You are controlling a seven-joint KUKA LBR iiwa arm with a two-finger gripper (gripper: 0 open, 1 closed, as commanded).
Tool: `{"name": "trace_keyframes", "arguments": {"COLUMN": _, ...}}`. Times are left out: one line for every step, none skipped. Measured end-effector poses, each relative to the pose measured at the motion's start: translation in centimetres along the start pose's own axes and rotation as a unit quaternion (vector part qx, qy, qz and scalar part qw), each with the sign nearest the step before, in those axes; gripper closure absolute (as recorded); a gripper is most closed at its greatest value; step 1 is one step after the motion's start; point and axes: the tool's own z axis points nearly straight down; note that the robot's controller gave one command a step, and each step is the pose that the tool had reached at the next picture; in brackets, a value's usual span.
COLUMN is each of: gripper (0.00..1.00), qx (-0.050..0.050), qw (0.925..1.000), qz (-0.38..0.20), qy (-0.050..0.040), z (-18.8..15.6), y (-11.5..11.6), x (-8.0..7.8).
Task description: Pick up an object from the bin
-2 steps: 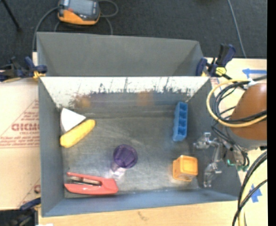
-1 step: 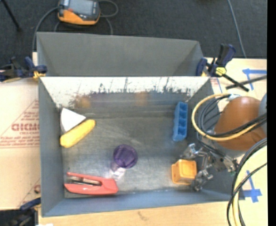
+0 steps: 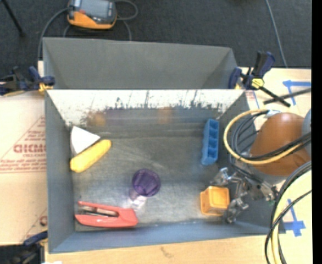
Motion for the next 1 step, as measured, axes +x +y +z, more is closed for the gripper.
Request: {"name": "trace_keyframes", "arguments": {"gripper": 1.0, "qx": -0.006, "qw": 0.9999, "qz": 0.01, "qy": 0.003, "z": -14.75, "y": -1.75, "x": -0.48}}
